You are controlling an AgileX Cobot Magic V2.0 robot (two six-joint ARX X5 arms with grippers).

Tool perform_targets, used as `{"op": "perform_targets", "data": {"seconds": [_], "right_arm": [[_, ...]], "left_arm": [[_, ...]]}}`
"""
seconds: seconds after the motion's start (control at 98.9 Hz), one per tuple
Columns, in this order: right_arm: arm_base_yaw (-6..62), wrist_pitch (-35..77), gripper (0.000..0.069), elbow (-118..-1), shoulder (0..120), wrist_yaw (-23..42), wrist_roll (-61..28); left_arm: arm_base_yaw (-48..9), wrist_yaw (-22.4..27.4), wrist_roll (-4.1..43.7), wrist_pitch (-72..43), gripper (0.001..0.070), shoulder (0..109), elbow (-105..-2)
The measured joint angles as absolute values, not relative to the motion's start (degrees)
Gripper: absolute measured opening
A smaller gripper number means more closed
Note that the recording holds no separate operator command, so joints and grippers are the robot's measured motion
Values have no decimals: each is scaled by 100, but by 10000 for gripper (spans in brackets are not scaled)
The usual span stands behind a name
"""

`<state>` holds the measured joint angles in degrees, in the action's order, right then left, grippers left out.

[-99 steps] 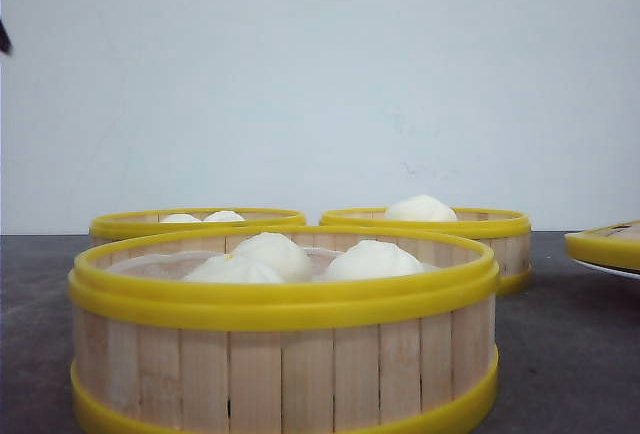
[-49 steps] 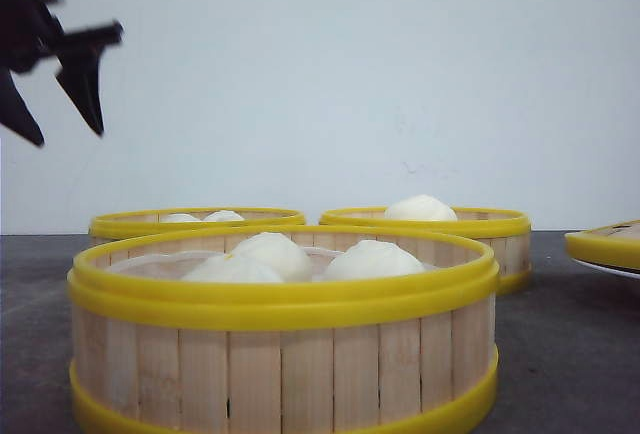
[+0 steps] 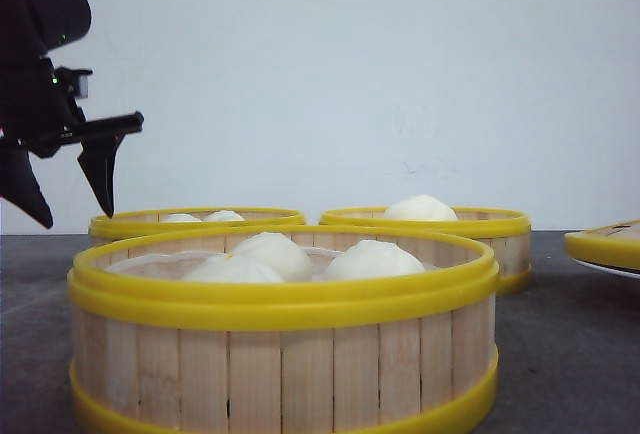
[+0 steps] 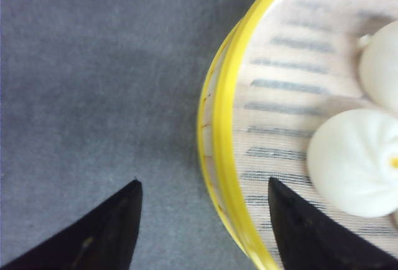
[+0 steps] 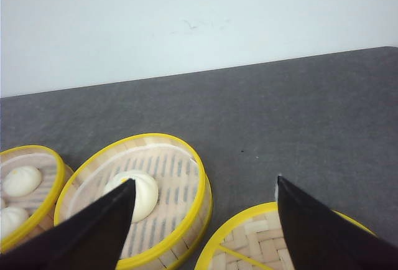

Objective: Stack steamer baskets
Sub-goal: 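Lower the left gripper to the rim of the farther bun basket, then lift the basket with the left gripper and carry it over the front basket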

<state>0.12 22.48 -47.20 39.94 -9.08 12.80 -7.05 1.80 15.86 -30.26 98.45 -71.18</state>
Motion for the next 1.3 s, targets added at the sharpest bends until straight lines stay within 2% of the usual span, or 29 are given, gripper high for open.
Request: {"op": "perform_targets", "data": {"seconds": [0.131,0.263,0.344,0.758,0.89,0.991,1.304], "right_arm": [[12,2252,445,-4720,4029,-906,1280],[12,2265,445,-4720,4069,-908,1280],[12,2274,445,-4720,4106,-906,1280],[12,2290,445,-4720,4171,-906,1260],[12,2292,445,-4720,4224,-904,1214],[23,2292,445,-4720,4272,-904,1197],[45,2294,445,-4720,4504,-904,1175]], "left_arm": [[-705,180,1592,-2974,365,9924,-7118],[-731,180,1597,-2827,222,9926,-7120],[-784,180,1597,-2786,178,9950,-7120],[-939,156,1597,-2593,149,10252,-7122],[-939,78,1680,-2558,67,10252,-7124],[-934,97,1697,-2515,35,10252,-7133],[-854,110,1605,-2777,27,10263,-7653]]}}
